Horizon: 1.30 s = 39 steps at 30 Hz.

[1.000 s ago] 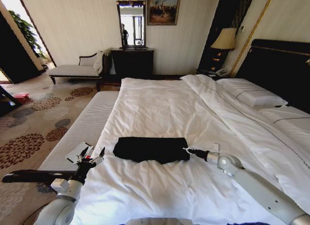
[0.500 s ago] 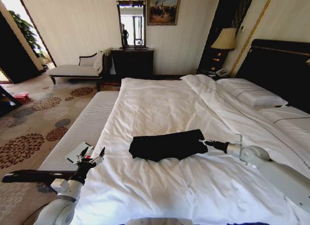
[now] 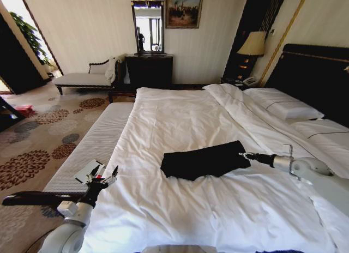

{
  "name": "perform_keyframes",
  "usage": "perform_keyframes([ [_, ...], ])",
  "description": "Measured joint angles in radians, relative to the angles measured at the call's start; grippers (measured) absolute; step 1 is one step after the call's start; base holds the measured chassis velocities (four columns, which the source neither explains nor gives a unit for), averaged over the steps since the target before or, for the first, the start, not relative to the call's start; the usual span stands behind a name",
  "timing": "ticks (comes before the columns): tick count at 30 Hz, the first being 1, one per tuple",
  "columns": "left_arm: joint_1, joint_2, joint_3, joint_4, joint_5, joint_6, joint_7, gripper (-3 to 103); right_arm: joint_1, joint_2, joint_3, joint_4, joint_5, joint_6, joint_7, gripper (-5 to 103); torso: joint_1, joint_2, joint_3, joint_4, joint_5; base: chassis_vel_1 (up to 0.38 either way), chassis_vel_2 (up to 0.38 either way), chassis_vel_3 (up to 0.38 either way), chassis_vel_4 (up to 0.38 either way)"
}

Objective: Fold the clothes on the bed.

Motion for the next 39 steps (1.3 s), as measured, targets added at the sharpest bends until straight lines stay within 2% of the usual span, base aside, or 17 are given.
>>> perform_keyframes([
  [3, 0.000, 0.000, 0.000, 0.000, 0.000, 0.000, 0.000, 100, 0.000, -0.003, 0.000, 0.012, 0.004, -0.001, 0.020, 2, 0.000, 0.000, 0.000, 0.0000, 0.0000, 0.000, 0.000, 0.000, 0.000],
  [6, 0.000, 0.000, 0.000, 0.000, 0.000, 0.000, 0.000, 100, 0.006, -0.008, -0.011, 0.066, 0.023, -0.010, 0.102, 2, 0.000, 0.000, 0.000, 0.0000, 0.0000, 0.000, 0.000, 0.000, 0.000],
  [7, 0.000, 0.000, 0.000, 0.000, 0.000, 0.000, 0.000, 100, 0.006, -0.008, -0.011, 0.066, 0.023, -0.010, 0.102, 2, 0.000, 0.000, 0.000, 0.0000, 0.0000, 0.000, 0.000, 0.000, 0.000],
  [10, 0.000, 0.000, 0.000, 0.000, 0.000, 0.000, 0.000, 100, 0.014, -0.008, -0.024, 0.112, 0.043, -0.018, 0.165, 2, 0.000, 0.000, 0.000, 0.0000, -0.0001, 0.000, 0.000, 0.000, 0.000],
  [11, 0.000, 0.000, 0.000, 0.000, 0.000, 0.000, 0.000, 100, 0.019, -0.008, -0.032, 0.148, 0.061, -0.025, 0.209, 2, 0.000, 0.000, 0.000, 0.0001, -0.0001, 0.000, 0.000, 0.000, 0.000],
  [12, 0.000, 0.000, 0.000, 0.000, 0.000, 0.000, 0.000, 100, 0.019, -0.008, -0.032, 0.148, 0.061, -0.025, 0.209, 2, 0.000, 0.000, 0.000, 0.0001, -0.0001, 0.000, 0.000, 0.000, 0.000],
  [17, 0.000, 0.000, 0.000, 0.000, 0.000, 0.000, 0.000, 100, 0.025, -0.012, -0.038, 0.255, 0.118, -0.040, 0.317, 2, 0.000, 0.000, 0.000, 0.0000, -0.0002, 0.000, 0.000, 0.000, 0.000],
  [20, 0.000, 0.000, 0.000, 0.000, 0.000, 0.000, 0.000, 100, 0.032, -0.009, -0.041, 0.288, 0.134, -0.041, 0.347, 2, 0.000, 0.000, 0.000, 0.0000, -0.0003, 0.000, 0.000, 0.000, 0.000],
  [26, 0.000, 0.000, 0.000, 0.000, 0.000, 0.000, 0.000, 100, 0.076, 0.040, -0.066, 0.382, 0.180, -0.027, 0.459, 2, 0.000, 0.000, 0.000, 0.0002, -0.0003, 0.000, 0.000, 0.000, 0.000],
  [33, 0.000, 0.000, 0.000, 0.000, 0.000, 0.000, 0.000, 100, 0.111, 0.093, -0.098, 0.444, 0.208, -0.022, 0.549, 2, 0.000, 0.000, 0.000, 0.0001, -0.0002, 0.000, 0.000, 0.000, 0.000],
  [39, 0.000, 0.000, 0.000, 0.000, 0.000, 0.000, 0.000, 100, 0.165, 0.167, -0.162, 0.469, 0.235, -0.018, 0.637, 2, 0.000, 0.000, 0.000, 0.0000, -0.0002, 0.000, 0.000, 0.000, 0.000],
])
